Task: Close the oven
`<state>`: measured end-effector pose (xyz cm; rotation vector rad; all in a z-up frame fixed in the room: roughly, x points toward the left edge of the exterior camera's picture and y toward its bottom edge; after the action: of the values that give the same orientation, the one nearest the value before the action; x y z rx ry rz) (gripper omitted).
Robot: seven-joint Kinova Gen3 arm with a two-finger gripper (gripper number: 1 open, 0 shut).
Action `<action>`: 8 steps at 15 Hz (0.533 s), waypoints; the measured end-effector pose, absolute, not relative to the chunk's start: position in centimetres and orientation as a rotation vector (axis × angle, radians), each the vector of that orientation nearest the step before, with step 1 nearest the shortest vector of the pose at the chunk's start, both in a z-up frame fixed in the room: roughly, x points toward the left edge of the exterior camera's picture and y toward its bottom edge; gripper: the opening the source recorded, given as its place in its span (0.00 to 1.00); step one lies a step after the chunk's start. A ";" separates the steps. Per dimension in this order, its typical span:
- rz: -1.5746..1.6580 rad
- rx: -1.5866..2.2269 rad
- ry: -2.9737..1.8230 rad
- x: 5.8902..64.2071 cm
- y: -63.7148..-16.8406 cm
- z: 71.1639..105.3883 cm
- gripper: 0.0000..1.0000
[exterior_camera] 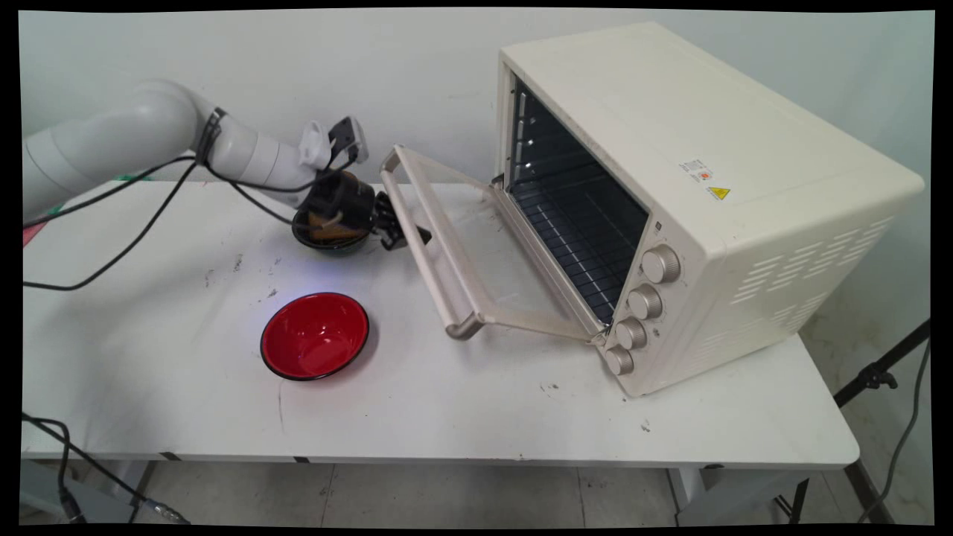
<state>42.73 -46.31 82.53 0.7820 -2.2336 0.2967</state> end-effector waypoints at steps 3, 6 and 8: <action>0.312 0.780 -2.207 42.2 -47.3 84.6 0.00; 0.326 0.772 -2.171 41.2 -48.6 86.8 0.00; 0.334 0.763 -2.144 40.5 -49.4 88.3 0.00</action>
<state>40.51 -49.43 88.30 0.7628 -2.1443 0.3343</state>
